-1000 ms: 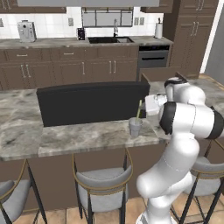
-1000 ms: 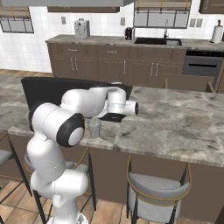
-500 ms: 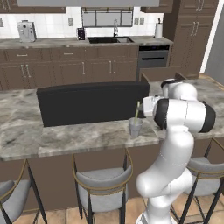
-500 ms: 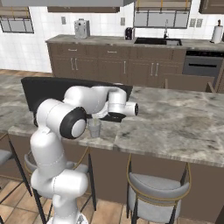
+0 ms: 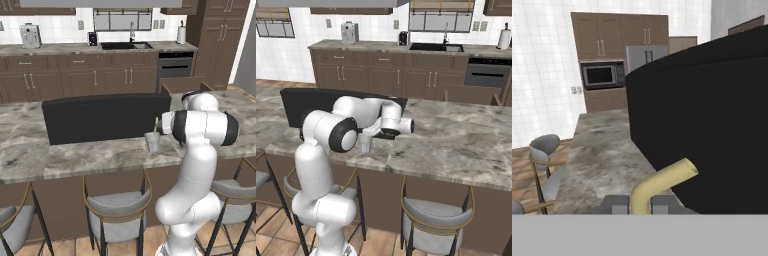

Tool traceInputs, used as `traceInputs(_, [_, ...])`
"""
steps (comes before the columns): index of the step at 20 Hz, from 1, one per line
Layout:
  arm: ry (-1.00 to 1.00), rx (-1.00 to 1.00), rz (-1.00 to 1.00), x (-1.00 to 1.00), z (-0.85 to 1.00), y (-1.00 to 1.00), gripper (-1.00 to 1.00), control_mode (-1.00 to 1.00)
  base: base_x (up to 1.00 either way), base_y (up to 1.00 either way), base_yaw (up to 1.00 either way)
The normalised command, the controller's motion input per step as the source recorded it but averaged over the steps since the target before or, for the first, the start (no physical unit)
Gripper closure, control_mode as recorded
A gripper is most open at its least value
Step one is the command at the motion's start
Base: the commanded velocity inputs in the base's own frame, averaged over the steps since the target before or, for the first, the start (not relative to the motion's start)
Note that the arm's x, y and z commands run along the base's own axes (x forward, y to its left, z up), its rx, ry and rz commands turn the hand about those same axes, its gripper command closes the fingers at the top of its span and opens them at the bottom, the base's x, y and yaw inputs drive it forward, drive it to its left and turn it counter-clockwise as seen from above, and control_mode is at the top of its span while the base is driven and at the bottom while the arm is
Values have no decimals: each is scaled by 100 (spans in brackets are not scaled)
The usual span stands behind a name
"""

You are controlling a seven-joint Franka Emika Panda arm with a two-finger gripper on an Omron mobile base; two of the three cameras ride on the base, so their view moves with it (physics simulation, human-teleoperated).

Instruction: Take a straw from the drawer in front and place it inside the glass cup on the dining counter.

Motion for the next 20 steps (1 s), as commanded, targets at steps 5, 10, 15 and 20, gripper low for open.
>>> traceInputs(5, [1, 0, 1, -1, -24, 0, 100, -100, 0, 0, 0])
traceInputs(10, [2, -1, 0, -3, -18, 1, -100, -100, 0, 0, 0])
traceInputs(15, [0, 0, 0, -6, 0, 0, -100, -100, 0, 0, 0])
traceInputs(20, [0, -1, 0, -18, 2, 0, -100, -100, 0, 0, 0])
